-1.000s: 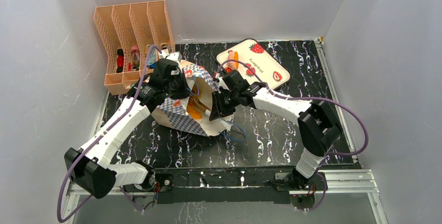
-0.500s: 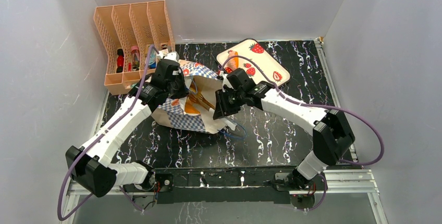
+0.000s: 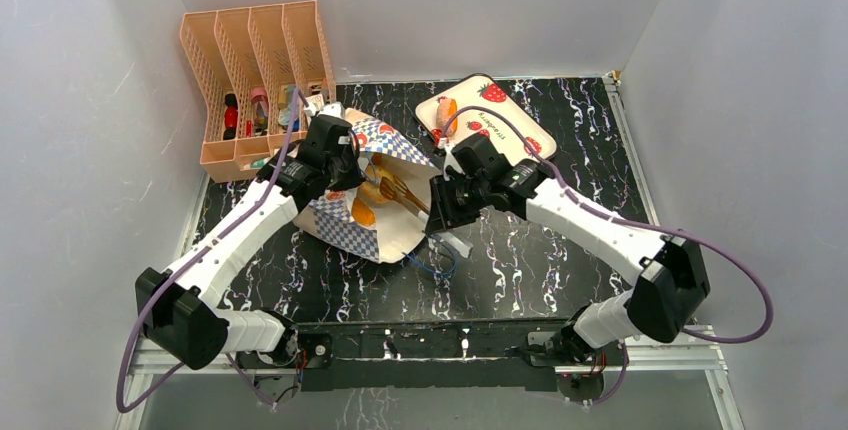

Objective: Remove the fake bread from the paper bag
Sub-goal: Pick up the fake bread from the paper bag.

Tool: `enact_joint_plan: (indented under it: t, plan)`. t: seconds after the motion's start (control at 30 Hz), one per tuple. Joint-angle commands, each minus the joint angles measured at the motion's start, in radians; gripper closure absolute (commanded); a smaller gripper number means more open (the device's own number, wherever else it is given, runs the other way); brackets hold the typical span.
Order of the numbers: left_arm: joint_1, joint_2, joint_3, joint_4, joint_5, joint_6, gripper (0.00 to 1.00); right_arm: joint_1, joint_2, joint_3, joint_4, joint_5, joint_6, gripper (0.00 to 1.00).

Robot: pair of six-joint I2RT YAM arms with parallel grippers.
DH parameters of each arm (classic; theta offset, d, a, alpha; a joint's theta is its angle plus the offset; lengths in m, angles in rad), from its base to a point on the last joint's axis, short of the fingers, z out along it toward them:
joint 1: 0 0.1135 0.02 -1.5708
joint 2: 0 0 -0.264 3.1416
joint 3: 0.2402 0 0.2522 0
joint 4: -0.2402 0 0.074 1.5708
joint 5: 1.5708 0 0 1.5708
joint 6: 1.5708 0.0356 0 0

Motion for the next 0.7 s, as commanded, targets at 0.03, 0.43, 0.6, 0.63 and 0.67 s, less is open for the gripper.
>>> enact_joint_plan:
  t: [0.03, 0.43, 0.6, 0.63, 0.67]
  plan:
    - [0.003, -0.02, -0.036, 0.008, -0.028, -0.034, 1.0, 0.004, -0.117, -0.004, -0.032, 0.028, 0.012, 1.0]
    - [0.003, -0.059, -0.062, -0.035, -0.11, -0.162, 1.0, 0.003, -0.309, -0.057, -0.172, 0.107, 0.073, 1.0]
    - [0.009, -0.075, -0.064, -0.055, -0.133, -0.18, 1.0, 0.003, -0.367, -0.045, -0.211, 0.136, 0.118, 1.0]
    - [0.013, -0.078, -0.065, -0.06, -0.134, -0.181, 1.0, 0.004, -0.376, -0.042, -0.219, 0.142, 0.13, 1.0]
    - [0.016, -0.081, -0.066, -0.063, -0.136, -0.181, 1.0, 0.003, -0.385, -0.037, -0.227, 0.152, 0.138, 1.0]
